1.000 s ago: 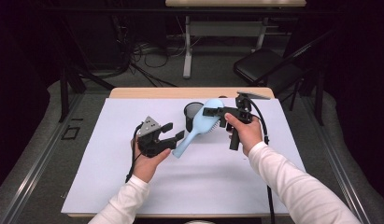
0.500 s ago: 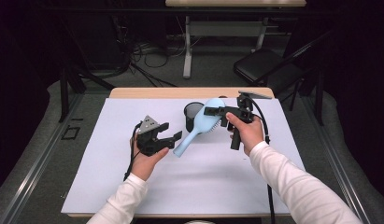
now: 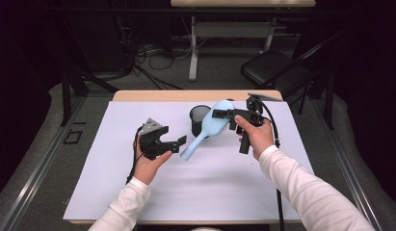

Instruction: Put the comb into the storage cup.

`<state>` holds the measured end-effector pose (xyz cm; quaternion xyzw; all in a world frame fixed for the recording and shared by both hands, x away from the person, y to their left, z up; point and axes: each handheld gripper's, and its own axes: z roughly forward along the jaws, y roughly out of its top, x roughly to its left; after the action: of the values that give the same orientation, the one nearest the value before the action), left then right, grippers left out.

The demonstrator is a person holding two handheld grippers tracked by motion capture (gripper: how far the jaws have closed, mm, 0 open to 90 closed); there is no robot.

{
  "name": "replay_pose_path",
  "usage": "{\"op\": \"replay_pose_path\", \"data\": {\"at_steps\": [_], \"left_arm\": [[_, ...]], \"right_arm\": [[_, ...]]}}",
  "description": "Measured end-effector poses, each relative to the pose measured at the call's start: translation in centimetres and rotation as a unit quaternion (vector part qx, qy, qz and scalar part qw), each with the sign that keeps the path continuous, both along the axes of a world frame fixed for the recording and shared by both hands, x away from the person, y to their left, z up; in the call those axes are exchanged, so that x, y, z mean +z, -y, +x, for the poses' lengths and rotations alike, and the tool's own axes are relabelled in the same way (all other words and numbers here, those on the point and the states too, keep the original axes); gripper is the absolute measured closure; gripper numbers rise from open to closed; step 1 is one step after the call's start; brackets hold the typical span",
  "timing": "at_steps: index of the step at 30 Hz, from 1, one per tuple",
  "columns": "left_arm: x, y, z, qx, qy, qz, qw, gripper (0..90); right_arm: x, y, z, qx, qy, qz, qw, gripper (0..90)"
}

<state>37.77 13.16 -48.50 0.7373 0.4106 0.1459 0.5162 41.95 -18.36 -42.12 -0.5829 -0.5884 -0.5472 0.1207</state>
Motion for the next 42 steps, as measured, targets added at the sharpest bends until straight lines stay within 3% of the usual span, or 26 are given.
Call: {"op": "replay_pose_path", "data": {"at_steps": [11,16,28,42], "left_arm": [[-0.1,-0.6,0.5,0.02,-0.022,-0.014,0.9995,8.8],[0.0,-0.9,0.5,0.011,-0.018,-0.017,0.9996,0.5],[0.3,-1.8,0.7,0.014,-0.017,-0.026,0.9994,0.5],[0.6,-2.8,1.0,0.023,-0.024,-0.014,0.9993,0.6]], "right_arm": [[0.6,0.5,0.0,-0.006,0.005,-0.003,1.0,47.6],[1.0,0.7,0.0,-0.009,0.008,-0.008,0.9999,47.6],[1.9,1.1,0.3,-0.018,0.017,-0.016,0.9996,47.6],[3.2,1.0,1.0,-0.023,0.03,-0.03,0.9988,47.6]]}}
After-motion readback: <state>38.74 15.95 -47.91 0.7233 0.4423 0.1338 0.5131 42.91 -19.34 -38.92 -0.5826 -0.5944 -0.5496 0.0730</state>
